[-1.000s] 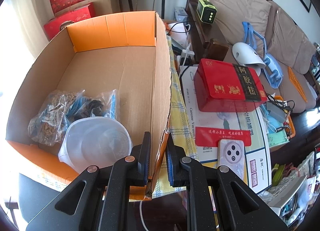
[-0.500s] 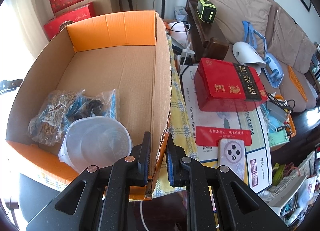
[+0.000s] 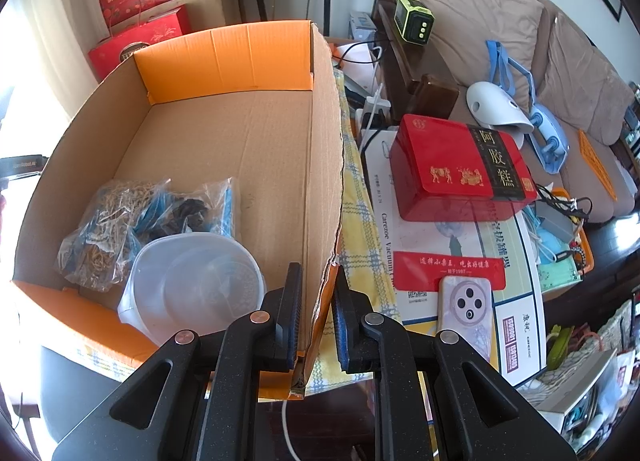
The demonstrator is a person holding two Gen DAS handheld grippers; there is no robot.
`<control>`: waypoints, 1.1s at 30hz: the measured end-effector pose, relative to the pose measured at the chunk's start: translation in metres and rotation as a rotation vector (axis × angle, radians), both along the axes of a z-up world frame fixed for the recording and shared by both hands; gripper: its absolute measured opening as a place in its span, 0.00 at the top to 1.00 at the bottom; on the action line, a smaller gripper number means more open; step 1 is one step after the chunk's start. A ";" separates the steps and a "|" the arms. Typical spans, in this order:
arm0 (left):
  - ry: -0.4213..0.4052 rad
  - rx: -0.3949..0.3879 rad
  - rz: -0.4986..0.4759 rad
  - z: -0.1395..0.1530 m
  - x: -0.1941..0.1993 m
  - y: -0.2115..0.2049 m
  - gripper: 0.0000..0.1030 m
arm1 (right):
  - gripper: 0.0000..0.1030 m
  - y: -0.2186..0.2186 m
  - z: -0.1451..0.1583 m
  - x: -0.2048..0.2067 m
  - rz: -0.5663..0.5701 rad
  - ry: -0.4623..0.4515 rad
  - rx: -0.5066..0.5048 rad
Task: Organize objects
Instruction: 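Grasp the white earphone cable with the left gripper and lift, then carry the earphones into the box and open the left gripper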
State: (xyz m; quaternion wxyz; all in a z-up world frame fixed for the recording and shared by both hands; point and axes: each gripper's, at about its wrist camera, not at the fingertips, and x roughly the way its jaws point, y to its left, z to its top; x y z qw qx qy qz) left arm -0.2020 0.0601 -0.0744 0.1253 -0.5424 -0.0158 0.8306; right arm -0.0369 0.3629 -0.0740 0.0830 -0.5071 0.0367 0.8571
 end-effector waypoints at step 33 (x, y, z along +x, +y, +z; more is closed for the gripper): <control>0.269 0.158 -0.173 0.157 0.044 0.069 0.97 | 0.85 0.000 0.000 -0.001 -0.003 0.006 -0.017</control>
